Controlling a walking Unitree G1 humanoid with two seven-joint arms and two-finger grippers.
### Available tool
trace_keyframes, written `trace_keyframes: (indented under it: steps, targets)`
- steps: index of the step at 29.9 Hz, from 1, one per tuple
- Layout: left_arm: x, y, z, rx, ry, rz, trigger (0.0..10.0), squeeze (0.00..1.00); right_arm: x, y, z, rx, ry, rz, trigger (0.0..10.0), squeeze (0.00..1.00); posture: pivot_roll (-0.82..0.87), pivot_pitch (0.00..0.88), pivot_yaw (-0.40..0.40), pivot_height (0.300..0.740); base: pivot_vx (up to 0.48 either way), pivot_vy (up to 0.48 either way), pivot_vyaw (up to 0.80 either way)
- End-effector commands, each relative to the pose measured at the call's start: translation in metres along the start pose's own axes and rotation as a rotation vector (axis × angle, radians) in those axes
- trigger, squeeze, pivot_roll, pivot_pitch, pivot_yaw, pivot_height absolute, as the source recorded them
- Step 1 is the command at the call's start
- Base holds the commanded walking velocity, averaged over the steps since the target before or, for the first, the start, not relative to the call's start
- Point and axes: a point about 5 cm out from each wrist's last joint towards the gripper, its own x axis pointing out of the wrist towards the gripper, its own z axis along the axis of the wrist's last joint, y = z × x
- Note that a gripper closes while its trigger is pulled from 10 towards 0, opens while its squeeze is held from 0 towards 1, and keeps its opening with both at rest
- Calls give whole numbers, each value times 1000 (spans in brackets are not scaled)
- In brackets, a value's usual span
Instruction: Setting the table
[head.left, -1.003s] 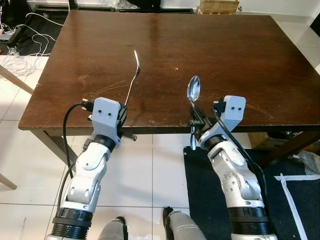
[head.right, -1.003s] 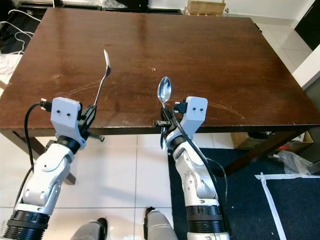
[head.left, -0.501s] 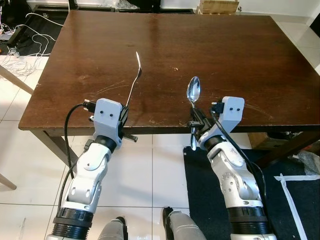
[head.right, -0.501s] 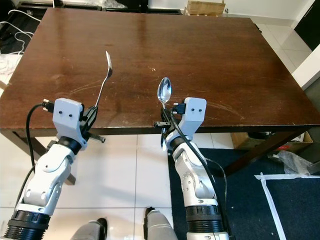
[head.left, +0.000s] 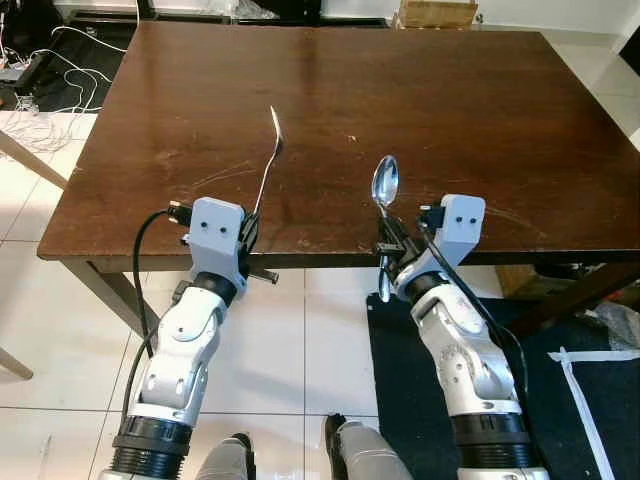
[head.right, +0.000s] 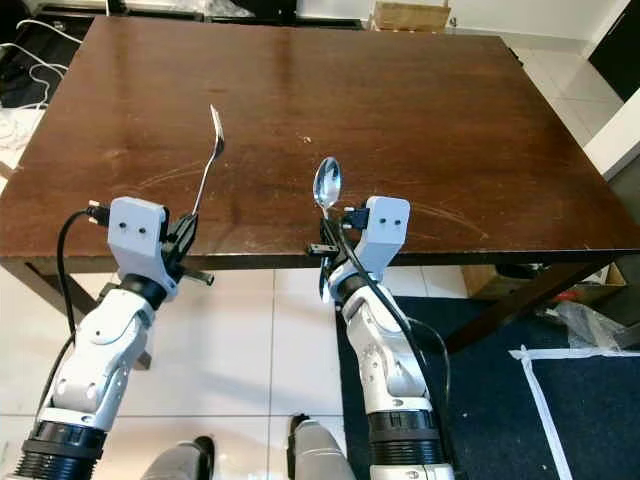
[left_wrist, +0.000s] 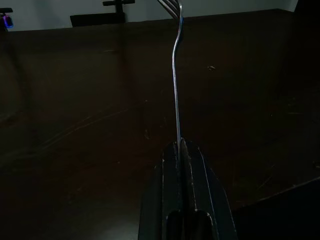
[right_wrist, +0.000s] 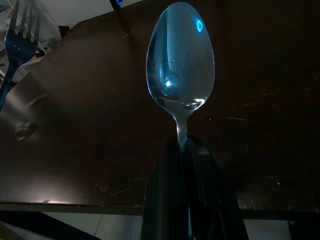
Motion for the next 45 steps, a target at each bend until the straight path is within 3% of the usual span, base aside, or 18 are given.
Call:
trace_keyframes:
  steps: [1,45]
  targets:
    - [-1,-1,-3,8,16,-3,10000,0,0,0,0,-2,-6,-6,10000,0,2,91,-9,740,0,0,0]
    - [0,-1,-2,22,10,-6,10000,0,2,1,1,-15,-18,9,10000,0,-1,76,-11,740,0,0,0]
